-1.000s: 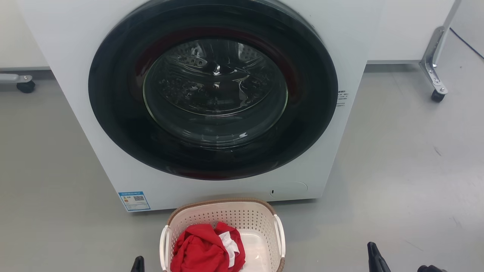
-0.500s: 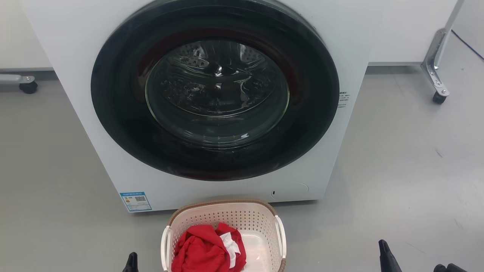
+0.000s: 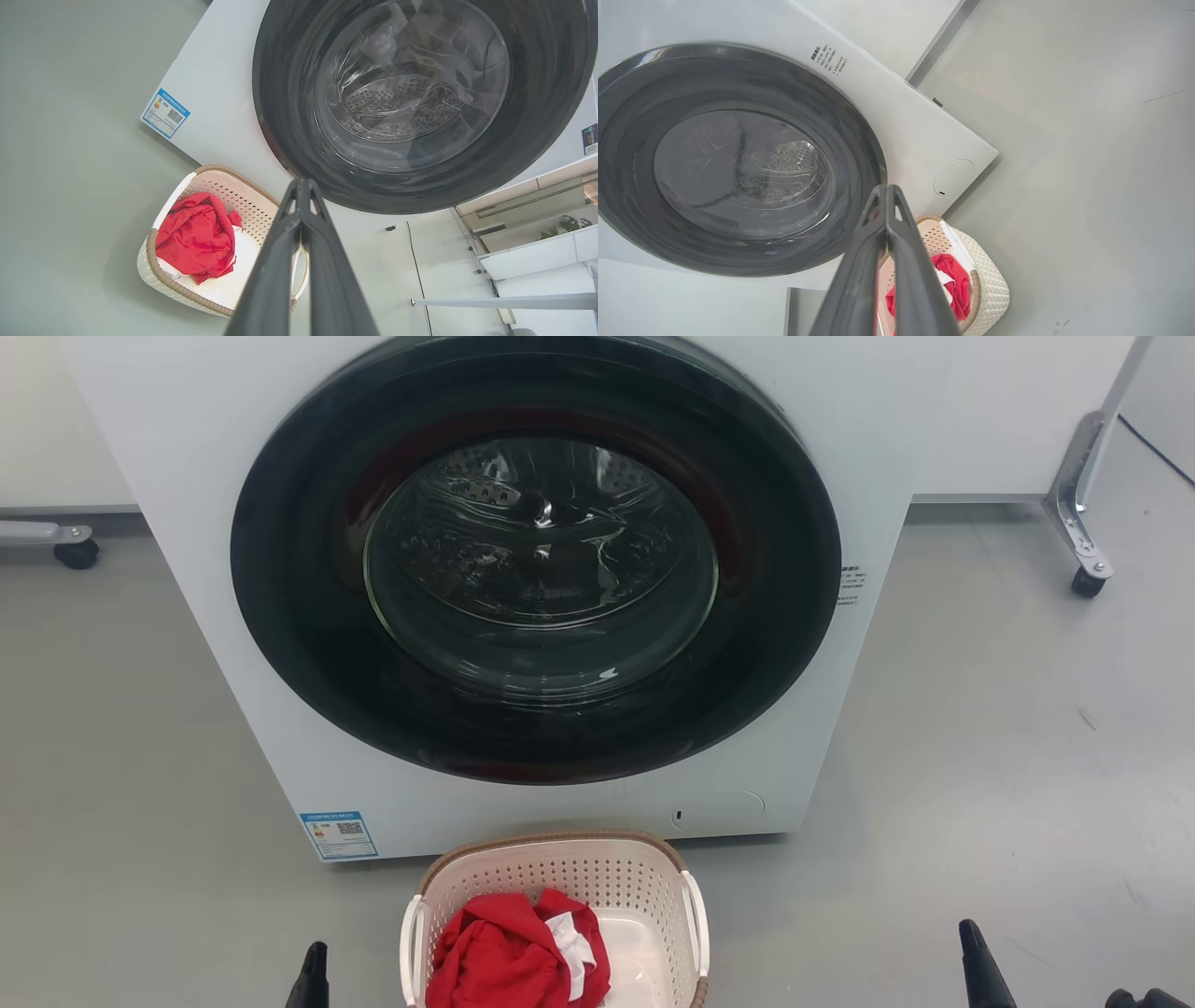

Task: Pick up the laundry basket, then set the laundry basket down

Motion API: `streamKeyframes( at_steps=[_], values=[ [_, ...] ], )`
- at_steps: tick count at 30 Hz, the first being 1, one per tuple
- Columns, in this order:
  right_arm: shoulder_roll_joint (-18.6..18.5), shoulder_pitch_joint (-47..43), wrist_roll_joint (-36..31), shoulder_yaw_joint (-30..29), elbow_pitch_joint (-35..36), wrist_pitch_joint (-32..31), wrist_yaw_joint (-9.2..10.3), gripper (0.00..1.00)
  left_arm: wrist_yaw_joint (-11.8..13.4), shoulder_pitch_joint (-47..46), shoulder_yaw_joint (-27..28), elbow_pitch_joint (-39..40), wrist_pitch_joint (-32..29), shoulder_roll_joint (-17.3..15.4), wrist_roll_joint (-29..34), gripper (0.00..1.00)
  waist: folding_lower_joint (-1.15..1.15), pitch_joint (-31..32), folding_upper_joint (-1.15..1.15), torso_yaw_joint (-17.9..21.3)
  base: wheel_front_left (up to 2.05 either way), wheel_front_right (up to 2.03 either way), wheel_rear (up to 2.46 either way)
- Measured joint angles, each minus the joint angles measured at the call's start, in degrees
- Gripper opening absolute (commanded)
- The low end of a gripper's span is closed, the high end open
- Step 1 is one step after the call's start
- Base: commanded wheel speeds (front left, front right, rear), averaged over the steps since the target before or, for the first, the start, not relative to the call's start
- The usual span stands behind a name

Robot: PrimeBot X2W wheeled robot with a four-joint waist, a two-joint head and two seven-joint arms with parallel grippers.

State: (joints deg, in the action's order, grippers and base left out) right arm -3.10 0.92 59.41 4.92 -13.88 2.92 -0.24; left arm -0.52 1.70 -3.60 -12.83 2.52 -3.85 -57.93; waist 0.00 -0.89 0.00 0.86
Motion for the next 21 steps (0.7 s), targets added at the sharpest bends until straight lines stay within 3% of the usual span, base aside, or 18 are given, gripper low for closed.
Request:
streamKeyframes(
  at_steps=[21],
  values=[
    [0.27,2.14,15.90,-6.16,-1.52,-4.67,-3.34,0.00,-3.10,-2.77,4.38,-1.96,-4.53,0.55,-16.69,0.00,0.00,0.40,0.00,-0.43,0.00,0.00,0.00]
  ],
)
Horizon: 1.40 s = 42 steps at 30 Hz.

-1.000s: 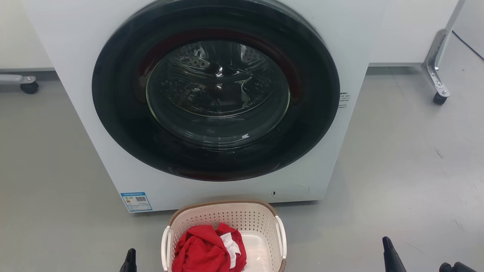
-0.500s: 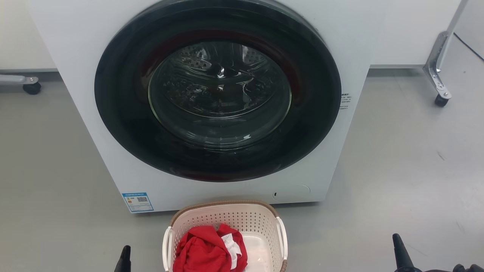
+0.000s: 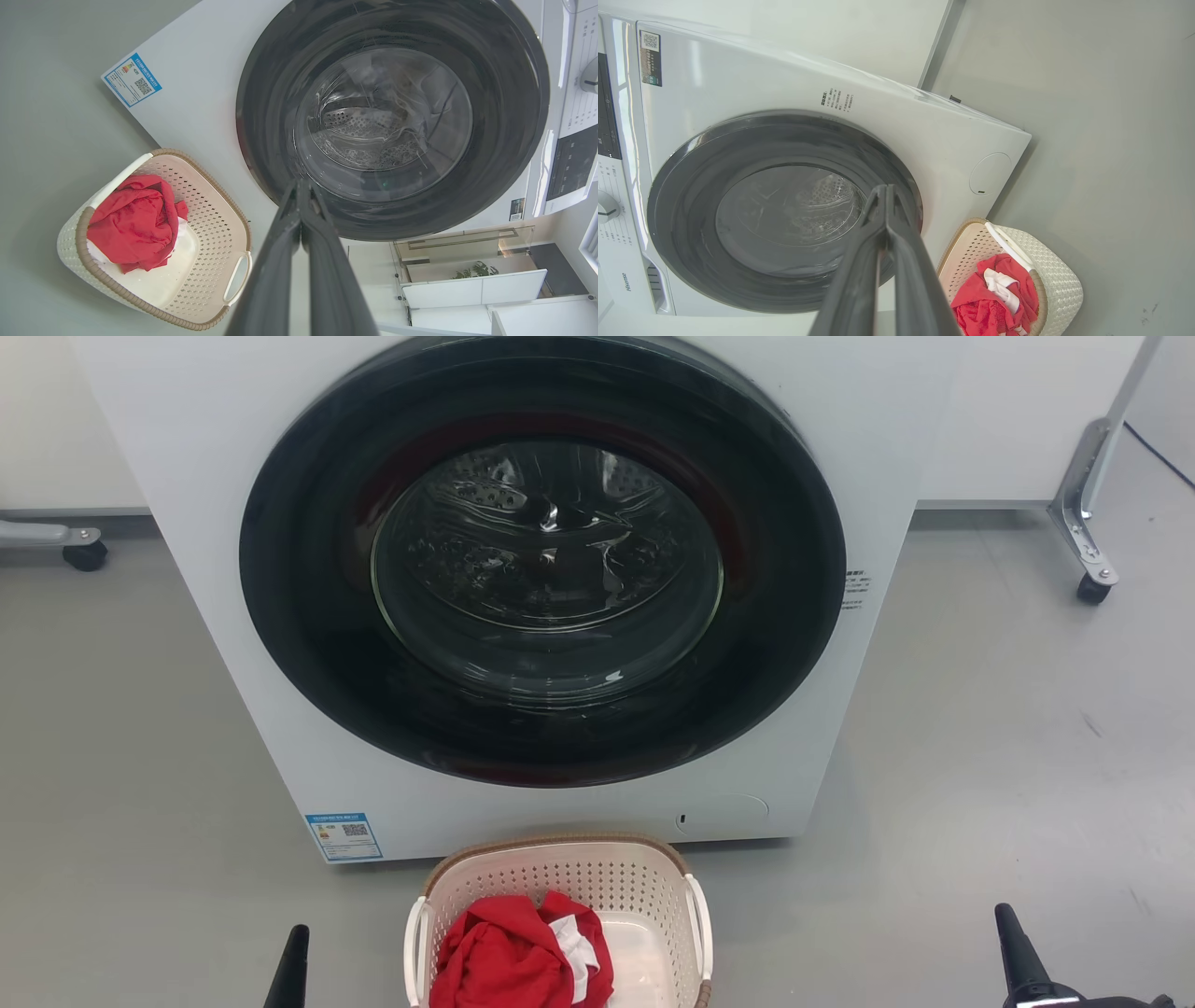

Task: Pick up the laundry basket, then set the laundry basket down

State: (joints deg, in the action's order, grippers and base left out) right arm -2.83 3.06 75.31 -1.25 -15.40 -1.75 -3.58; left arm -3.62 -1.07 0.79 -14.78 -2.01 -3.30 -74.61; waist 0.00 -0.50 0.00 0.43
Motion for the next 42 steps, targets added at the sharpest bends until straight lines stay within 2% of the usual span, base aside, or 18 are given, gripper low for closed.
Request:
streamKeyframes(
  at_steps=[25,42],
  values=[
    [0.27,1.95,16.13,-6.30,-1.64,-4.74,-3.24,0.00,-3.46,-3.48,4.38,-2.01,-4.48,0.82,-16.88,0.00,0.00,0.39,0.00,-0.43,0.00,0.00,0.00],
    [0.31,2.21,16.13,-6.32,-1.67,-4.74,-3.25,0.00,-3.46,-3.48,4.42,-2.07,-4.48,0.92,-17.08,0.00,0.00,0.40,0.00,-0.44,0.00,0.00,0.00]
  ],
)
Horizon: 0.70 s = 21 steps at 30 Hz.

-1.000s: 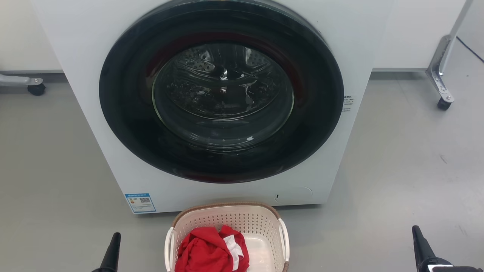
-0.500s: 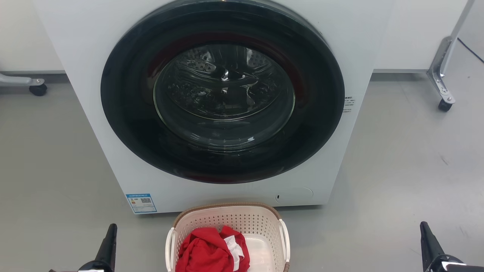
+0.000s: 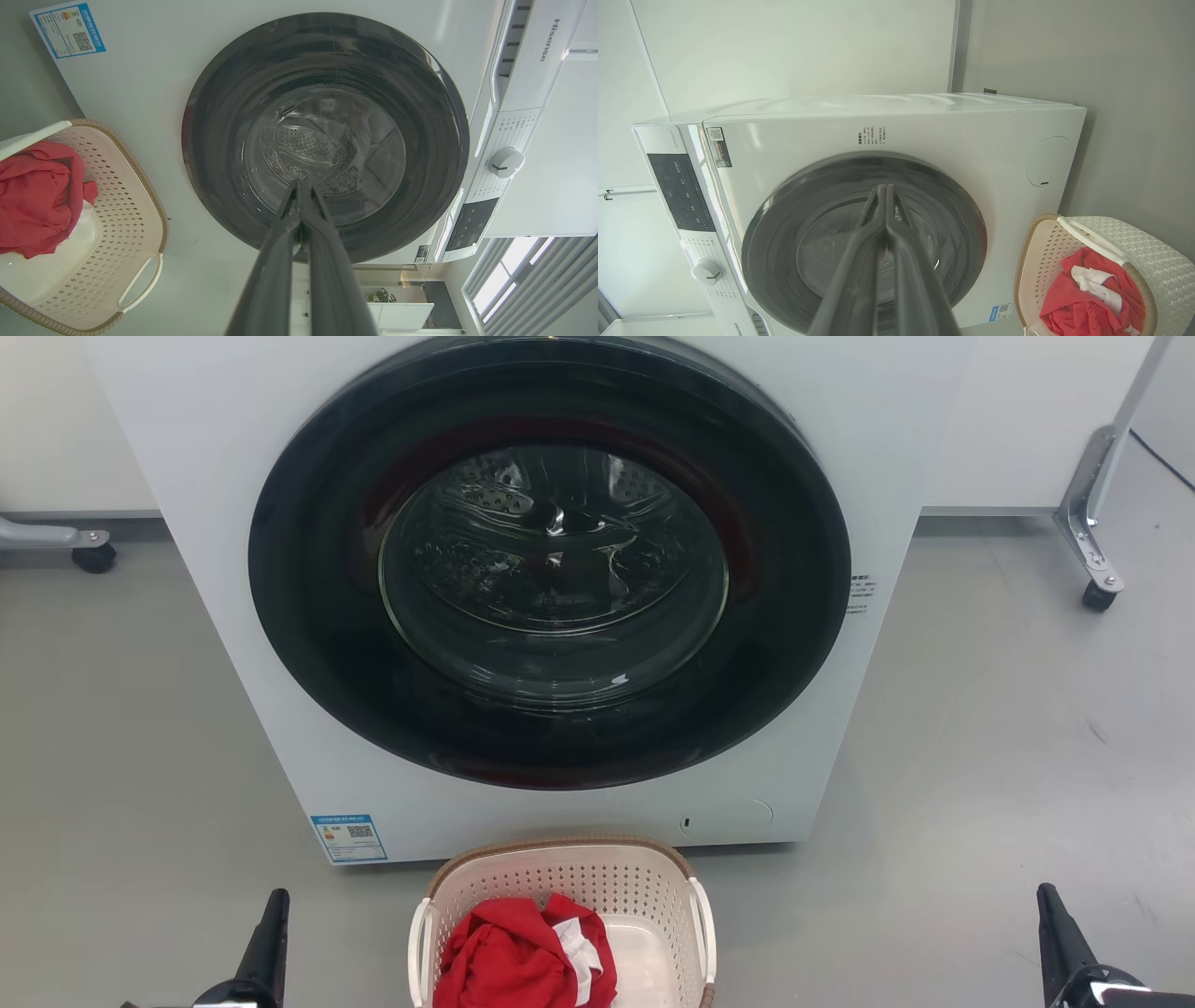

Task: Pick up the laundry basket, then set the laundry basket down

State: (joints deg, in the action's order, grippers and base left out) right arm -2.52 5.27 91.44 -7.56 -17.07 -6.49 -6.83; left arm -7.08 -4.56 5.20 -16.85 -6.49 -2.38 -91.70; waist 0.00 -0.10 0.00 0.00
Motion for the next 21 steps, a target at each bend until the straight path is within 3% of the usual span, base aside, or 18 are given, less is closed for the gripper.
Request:
streamKeyframes(
  at_steps=[21],
  values=[
    [0.00,0.00,0.00,0.00,-0.01,0.00,0.00,0.00,0.00,0.00,-0.01,-0.03,0.01,0.01,0.00,0.00,0.00,0.00,0.00,0.00,0.00,0.00,0.00]
  ],
)
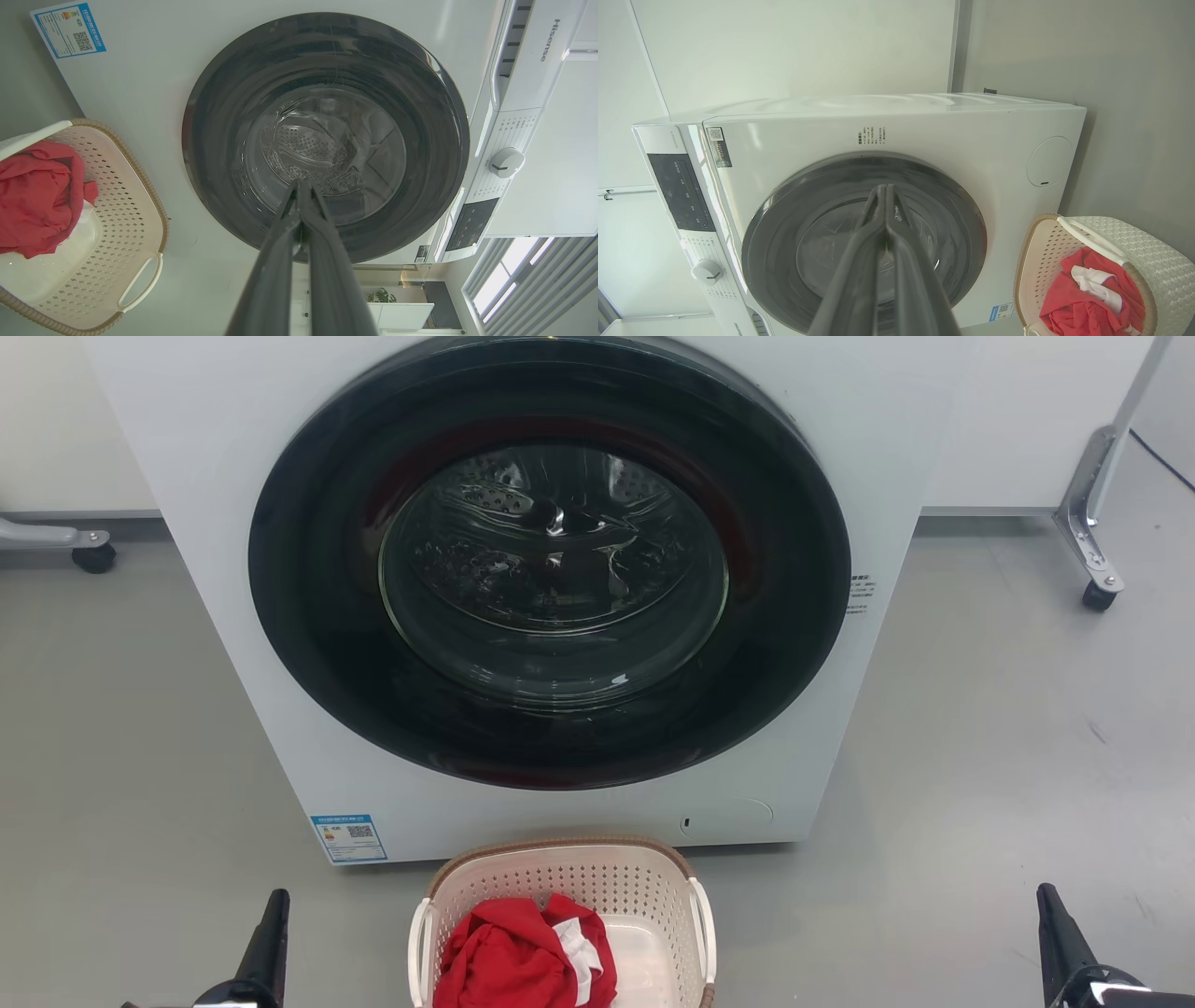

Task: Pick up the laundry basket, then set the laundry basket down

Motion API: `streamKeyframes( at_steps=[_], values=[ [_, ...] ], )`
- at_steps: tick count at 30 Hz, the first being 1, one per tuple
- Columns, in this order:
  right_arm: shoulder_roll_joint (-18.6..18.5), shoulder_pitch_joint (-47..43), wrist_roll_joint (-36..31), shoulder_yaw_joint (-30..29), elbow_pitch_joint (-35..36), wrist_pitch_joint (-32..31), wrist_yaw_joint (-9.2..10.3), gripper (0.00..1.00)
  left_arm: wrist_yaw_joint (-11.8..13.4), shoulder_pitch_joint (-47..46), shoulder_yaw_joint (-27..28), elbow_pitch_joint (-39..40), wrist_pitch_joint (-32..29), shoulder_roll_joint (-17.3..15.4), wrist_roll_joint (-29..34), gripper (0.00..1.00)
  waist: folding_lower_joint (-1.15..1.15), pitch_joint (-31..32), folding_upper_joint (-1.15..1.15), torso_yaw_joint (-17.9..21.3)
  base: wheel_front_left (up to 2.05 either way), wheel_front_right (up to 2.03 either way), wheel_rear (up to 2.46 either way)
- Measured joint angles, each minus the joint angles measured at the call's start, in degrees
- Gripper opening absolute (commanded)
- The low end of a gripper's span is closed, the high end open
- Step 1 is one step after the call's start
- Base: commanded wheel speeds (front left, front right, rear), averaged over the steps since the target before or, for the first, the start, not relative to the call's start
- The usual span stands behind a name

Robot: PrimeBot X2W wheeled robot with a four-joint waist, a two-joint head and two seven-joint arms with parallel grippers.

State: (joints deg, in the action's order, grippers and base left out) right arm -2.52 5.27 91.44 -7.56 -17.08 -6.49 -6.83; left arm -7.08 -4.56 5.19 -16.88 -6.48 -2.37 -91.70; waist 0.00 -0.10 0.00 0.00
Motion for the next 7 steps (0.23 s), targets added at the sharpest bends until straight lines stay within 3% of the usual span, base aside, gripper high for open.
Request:
streamKeyframes(
  at_steps=[7],
  values=[
    [0.00,0.00,0.00,0.00,0.00,0.00,0.00,0.00,0.00,0.00,0.00,-0.01,0.00,0.00,0.00,0.00,0.00,0.00,0.00,0.00,0.00,0.00,0.00]
  ],
)
